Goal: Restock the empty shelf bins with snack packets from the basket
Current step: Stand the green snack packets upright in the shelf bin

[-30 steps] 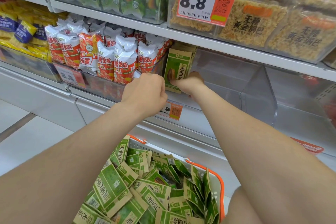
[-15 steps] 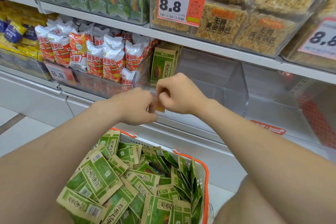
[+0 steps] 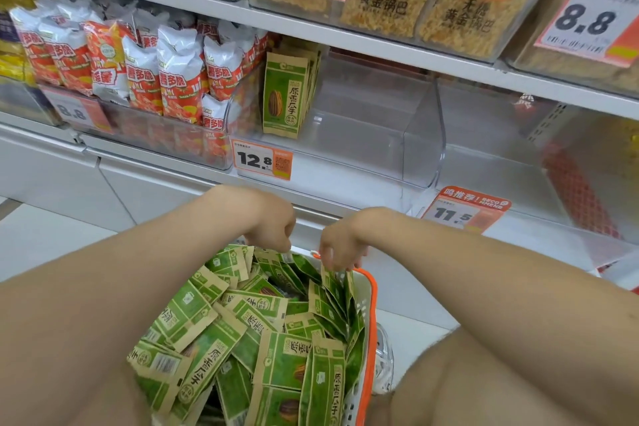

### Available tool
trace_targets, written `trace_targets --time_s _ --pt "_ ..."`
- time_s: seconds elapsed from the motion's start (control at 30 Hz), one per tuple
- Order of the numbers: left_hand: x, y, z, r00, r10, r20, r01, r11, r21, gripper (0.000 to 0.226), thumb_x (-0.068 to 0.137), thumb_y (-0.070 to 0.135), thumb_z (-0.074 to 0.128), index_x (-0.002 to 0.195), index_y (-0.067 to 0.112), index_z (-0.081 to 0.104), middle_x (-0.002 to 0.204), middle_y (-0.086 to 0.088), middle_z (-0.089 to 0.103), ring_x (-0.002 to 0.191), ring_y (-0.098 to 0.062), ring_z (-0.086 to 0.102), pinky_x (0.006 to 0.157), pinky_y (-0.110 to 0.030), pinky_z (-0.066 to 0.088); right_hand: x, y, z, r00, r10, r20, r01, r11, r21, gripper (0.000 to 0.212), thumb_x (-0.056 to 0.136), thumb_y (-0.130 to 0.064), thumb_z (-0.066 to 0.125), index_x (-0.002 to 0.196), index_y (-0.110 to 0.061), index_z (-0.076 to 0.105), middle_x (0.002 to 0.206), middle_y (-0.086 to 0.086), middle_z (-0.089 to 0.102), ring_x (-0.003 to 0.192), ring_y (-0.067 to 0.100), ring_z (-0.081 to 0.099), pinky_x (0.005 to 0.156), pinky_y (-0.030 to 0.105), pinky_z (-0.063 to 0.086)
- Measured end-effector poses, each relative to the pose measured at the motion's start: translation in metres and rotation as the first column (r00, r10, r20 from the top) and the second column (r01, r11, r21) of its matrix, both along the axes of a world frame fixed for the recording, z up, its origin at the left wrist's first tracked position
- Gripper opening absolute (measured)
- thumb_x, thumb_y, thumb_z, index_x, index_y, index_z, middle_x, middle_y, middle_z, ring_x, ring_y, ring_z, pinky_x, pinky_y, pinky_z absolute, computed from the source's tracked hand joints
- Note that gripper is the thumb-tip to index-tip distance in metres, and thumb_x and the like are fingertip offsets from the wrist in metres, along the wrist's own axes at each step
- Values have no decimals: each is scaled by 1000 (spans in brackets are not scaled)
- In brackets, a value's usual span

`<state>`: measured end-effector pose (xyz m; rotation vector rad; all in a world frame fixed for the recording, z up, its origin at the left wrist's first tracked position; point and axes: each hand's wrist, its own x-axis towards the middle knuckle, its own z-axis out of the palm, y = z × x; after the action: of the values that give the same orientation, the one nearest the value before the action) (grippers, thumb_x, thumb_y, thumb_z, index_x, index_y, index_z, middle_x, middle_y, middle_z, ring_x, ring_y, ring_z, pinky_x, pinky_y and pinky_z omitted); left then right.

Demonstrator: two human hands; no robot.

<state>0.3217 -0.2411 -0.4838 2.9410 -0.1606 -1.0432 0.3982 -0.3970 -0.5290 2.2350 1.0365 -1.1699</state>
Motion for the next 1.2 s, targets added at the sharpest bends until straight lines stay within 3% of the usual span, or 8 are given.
trace_targets --time_s 0.2,0.33,0.57,0.73,0.9,0.97,1.07,1.2 --pt "3 -16 -3 998 -67 20 67 997 28 37 104 48 53 131 24 61 130 -2 64 114 -26 63 97 -41 54 -5 -17 -48 990 124 -64 -139 924 -356 38 106 -30 50 131 -7 65 129 8 71 108 21 70 65 31 53" --pt "4 -19 0 997 -75 10 75 997 22 38 105 47 53 133 23 60 133 -2 62 117 -26 62 97 -40 53 -6 -20 -60 947 321 27 -306 923 -231 12 94 -25 71 101 -15 73 101 2 74 96 21 71 86 32 59" --pt "4 -14 -4 998 -62 13 62 998 18 36 106 45 52 133 23 59 129 -2 62 113 -26 62 95 -39 53 -18 -15 -49 842 501 201 -517 855 36 10 95 -18 75 102 -11 74 73 -4 51 80 20 55 66 32 45" --pt "3 -4 -2 999 -16 39 14 999 39 37 104 40 51 125 16 68 124 -7 69 113 -31 67 90 -40 53 -23 19 -10 903 366 224 -411 887 209 12 90 -25 66 82 -20 73 81 -4 63 82 21 64 61 32 54" --pt "-2 14 11 996 71 52 -76 990 115 19 96 19 48 83 13 61 94 -9 68 93 -32 72 85 -45 61 -23 35 33 967 193 169 -247 878 410 13 85 -20 64 82 -22 77 86 -6 74 81 17 66 68 31 58" --pt "-5 23 18 993 112 44 -116 986 119 20 95 26 51 97 15 67 106 -7 70 99 -29 72 90 -44 60 -22 35 50 984 110 140 -167 844 509 12 81 -16 67 75 -21 75 77 -8 74 75 14 66 66 31 58" --pt "-14 33 34 983 184 -24 -184 983 27 46 95 48 64 136 29 62 131 3 66 115 -21 68 101 -39 55 -23 33 72 997 -38 70 -18 743 669 12 78 -11 67 73 -15 78 70 -4 74 71 13 68 64 32 59" --pt "-26 42 53 975 224 5 -219 957 -193 43 83 62 74 118 38 70 117 18 70 109 -11 66 100 -35 52 -20 28 94 967 -255 -15 137 467 874 13 83 -15 71 69 -17 72 64 -7 66 66 10 62 64 28 51"
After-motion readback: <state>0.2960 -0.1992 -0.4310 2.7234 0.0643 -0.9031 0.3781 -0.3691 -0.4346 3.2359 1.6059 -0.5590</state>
